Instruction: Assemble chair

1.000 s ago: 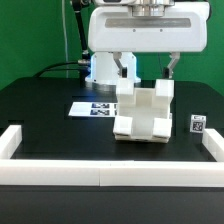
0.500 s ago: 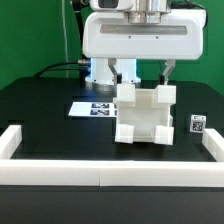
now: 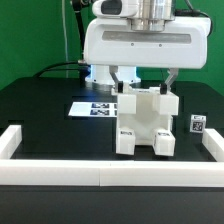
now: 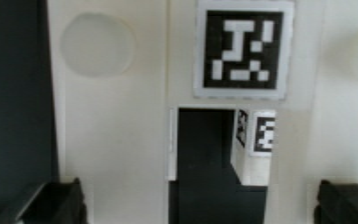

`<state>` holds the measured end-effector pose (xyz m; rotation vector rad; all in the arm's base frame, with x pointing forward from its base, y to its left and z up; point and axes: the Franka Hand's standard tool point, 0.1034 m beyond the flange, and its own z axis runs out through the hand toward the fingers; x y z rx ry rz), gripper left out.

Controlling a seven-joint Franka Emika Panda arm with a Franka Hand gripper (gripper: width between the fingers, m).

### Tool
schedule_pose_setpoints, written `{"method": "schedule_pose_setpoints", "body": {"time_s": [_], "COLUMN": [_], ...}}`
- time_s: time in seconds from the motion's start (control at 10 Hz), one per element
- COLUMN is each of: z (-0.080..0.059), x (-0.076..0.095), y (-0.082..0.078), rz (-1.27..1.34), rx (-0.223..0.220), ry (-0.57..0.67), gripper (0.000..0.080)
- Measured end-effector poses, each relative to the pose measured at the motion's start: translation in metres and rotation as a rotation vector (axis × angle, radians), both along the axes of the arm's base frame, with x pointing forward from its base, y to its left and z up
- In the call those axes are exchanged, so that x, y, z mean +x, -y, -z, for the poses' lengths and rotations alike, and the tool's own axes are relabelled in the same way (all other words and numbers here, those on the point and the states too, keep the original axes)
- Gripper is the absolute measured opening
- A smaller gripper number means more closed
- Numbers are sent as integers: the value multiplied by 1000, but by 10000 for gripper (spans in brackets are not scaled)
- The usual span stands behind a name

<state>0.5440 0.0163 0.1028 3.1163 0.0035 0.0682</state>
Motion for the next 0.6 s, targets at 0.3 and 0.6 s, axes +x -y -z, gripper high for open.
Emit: {"method": "schedule_pose_setpoints", "body": {"time_s": [0.3, 0.6], "z": [3, 3], "x": [7, 13], "y": [0, -2], "rz": [-22, -28], "rx": [-7, -10], "ry": [-4, -2], "gripper": [649, 649]}}
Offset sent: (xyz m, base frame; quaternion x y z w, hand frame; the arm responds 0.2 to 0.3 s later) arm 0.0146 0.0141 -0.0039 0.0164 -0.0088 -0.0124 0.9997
